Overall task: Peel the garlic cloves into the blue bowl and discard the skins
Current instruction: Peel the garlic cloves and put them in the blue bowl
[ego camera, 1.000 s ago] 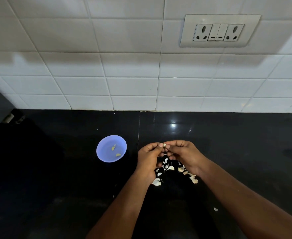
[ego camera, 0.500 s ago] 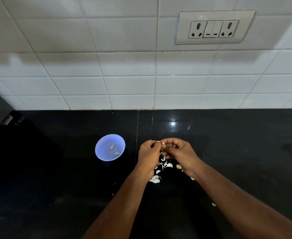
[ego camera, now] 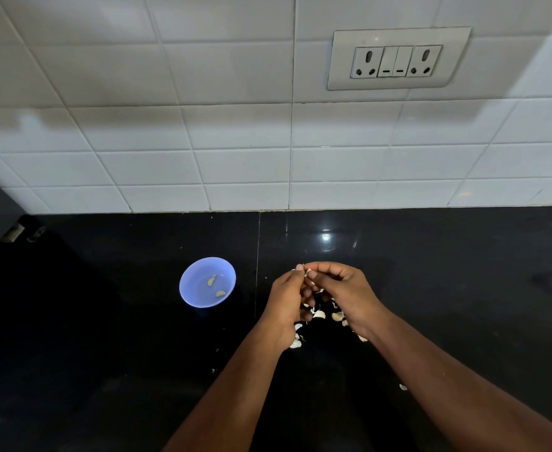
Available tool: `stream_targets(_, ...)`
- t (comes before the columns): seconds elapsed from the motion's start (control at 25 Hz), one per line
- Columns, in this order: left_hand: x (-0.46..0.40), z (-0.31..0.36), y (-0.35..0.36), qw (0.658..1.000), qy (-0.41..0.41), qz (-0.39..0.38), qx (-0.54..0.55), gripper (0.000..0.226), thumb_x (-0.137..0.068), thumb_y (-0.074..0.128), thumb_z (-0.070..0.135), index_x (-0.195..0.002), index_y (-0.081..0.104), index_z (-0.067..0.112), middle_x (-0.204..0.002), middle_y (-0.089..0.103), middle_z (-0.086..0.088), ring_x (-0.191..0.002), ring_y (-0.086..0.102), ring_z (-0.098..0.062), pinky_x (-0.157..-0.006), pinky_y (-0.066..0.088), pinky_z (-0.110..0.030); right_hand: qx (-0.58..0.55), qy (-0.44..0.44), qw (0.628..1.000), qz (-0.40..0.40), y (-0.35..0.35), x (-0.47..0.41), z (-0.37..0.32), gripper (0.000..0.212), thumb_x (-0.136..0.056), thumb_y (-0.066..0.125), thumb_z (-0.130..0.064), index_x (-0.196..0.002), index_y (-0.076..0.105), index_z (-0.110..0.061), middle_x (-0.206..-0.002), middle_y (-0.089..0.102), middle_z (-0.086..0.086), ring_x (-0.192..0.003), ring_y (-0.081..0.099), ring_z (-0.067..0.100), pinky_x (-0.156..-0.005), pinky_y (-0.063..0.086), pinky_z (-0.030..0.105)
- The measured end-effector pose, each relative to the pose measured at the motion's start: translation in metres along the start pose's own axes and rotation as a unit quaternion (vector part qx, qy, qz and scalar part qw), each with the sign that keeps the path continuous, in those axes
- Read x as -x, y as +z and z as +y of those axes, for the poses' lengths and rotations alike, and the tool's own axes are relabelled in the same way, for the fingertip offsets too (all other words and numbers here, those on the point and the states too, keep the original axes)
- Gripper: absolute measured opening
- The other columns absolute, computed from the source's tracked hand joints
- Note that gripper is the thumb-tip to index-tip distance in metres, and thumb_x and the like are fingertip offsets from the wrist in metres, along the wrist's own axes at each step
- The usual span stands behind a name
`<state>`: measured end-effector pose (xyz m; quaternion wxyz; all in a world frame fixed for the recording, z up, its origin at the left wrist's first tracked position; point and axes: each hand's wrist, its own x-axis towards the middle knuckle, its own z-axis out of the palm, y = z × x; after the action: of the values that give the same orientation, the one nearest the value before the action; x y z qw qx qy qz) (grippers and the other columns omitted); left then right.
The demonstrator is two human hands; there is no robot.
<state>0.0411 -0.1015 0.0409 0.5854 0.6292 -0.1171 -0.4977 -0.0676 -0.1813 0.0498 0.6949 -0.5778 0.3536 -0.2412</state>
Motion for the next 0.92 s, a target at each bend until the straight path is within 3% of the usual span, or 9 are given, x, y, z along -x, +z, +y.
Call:
stream_targets(0.16,0.002,-0.002,0.001,0.998,0.051,0.044,0.002,0.031,-0.110,0.053,0.032,-0.090,0.064,0.011,-0.062,0.052,0.006,-0.054,0.051,-0.005,-0.047,0.037,-0.021,-0.038,0.008,0.999,0.033,0.004,0.000,-0.001,0.019,-0.093,0.077,-0.014,-0.111,0.078,-0.011,-0.098,0.079,0.015,-0.085,0.074,0.016,-0.075,0.059,0.026)
stream_targets(0.4,-0.002,-0.012,0.011,0.989,0.098,0.106,-0.011,0.032,-0.110,0.052,0.029,-0.090,0.066,0.009,-0.069,0.063,0.006,-0.063,0.057,-0.003,-0.061,0.049,-0.022,0.002,0.011,0.998,0.068,0.014,-0.002,0.004,0.014,-0.099,0.068,-0.011,-0.095,0.081,-0.009,-0.085,0.079,0.014,-0.076,0.073,0.017,-0.073,0.061,0.028)
stream_targets(0.52,-0.003,-0.013,0.017,0.986,0.105,0.132,0.001,0.034,-0.110,0.052,0.027,-0.082,0.061,0.012,-0.064,0.059,0.008,-0.059,0.053,-0.001,-0.057,0.047,-0.018,0.002,0.014,0.993,0.116,0.027,-0.005,0.010,0.018,-0.100,0.066,-0.014,-0.091,0.081,-0.011,-0.076,0.076,0.010,-0.072,0.071,0.015,-0.073,0.060,0.028)
stream_targets(0.72,-0.006,-0.014,0.018,0.987,0.087,0.130,0.028,0.034,-0.110,0.052,0.027,-0.084,0.060,0.007,-0.064,0.055,0.005,-0.059,0.050,-0.005,-0.054,0.045,-0.019,-0.056,0.054,0.983,0.165,0.042,-0.008,0.016,0.023,-0.104,0.062,-0.014,-0.094,0.079,-0.004,-0.079,0.075,0.017,-0.072,0.069,0.018,-0.064,0.058,0.025)
stream_targets(0.92,-0.014,-0.020,0.016,0.991,0.064,0.110,0.048,0.033,-0.110,0.052,0.029,-0.096,0.071,0.006,-0.083,0.072,-0.007,-0.076,0.066,-0.012,-0.064,0.053,-0.026,-0.032,0.096,0.981,0.168,0.044,-0.014,0.019,0.027,-0.107,0.057,-0.019,-0.097,0.074,0.000,-0.084,0.077,0.012,-0.077,0.074,0.021,-0.067,0.060,0.029)
